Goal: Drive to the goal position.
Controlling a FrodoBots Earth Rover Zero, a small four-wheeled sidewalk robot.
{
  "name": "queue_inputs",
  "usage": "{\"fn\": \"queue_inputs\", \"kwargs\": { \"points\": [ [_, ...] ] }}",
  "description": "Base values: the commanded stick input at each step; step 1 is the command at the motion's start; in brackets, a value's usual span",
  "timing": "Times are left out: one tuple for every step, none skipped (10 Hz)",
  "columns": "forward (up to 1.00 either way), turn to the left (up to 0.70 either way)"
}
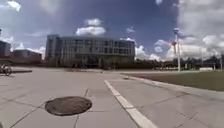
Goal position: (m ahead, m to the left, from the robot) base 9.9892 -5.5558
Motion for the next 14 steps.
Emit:
{"fn": "queue_inputs", "kwargs": {
  "points": [
    [1.00,0.00],
    [1.00,0.00],
    [1.00,0.00],
    [1.00,0.00],
    [1.00,0.06],
    [1.00,0.40],
    [1.00,0.34],
    [1.00,0.09],
    [1.00,0.03],
    [1.00,0.00],
    [1.00,0.00],
    [1.00,0.00],
    [1.00,0.00],
    [1.00,0.00]
  ]
}}
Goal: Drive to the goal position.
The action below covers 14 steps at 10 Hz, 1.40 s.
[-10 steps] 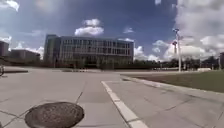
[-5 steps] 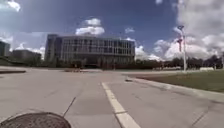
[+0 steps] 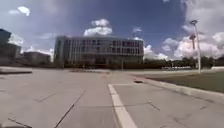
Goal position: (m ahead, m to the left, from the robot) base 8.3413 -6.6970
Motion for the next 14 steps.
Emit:
{"fn": "queue_inputs", "kwargs": {
  "points": [
    [1.00,0.00],
    [1.00,0.00],
    [1.00,0.00],
    [1.00,0.00],
    [1.00,0.00],
    [1.00,0.00],
    [1.00,0.00],
    [1.00,0.00],
    [1.00,0.00],
    [1.00,0.00],
    [1.00,0.00],
    [1.00,0.00],
    [1.00,0.00],
    [1.00,0.00]
  ]
}}
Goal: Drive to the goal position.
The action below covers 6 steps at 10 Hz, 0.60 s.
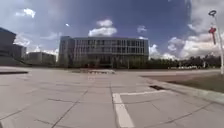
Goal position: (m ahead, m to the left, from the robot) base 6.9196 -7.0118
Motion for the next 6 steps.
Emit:
{"fn": "queue_inputs", "kwargs": {
  "points": [
    [1.00,0.00],
    [1.00,0.00],
    [1.00,0.00],
    [1.00,-0.06],
    [1.00,-0.19],
    [1.00,-0.37]
  ]
}}
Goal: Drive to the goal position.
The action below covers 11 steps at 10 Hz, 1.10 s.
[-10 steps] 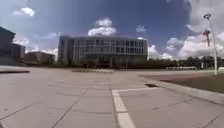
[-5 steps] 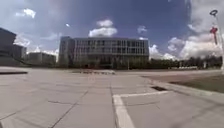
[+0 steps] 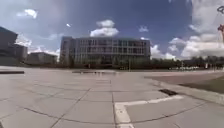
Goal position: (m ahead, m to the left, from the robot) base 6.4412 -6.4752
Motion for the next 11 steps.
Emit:
{"fn": "queue_inputs", "kwargs": {
  "points": [
    [1.00,-0.23],
    [1.00,0.00],
    [1.00,0.00],
    [1.00,0.00],
    [1.00,0.00],
    [1.00,0.00],
    [1.00,0.00],
    [1.00,0.00],
    [1.00,0.00],
    [1.00,0.00],
    [1.00,0.00]
  ]
}}
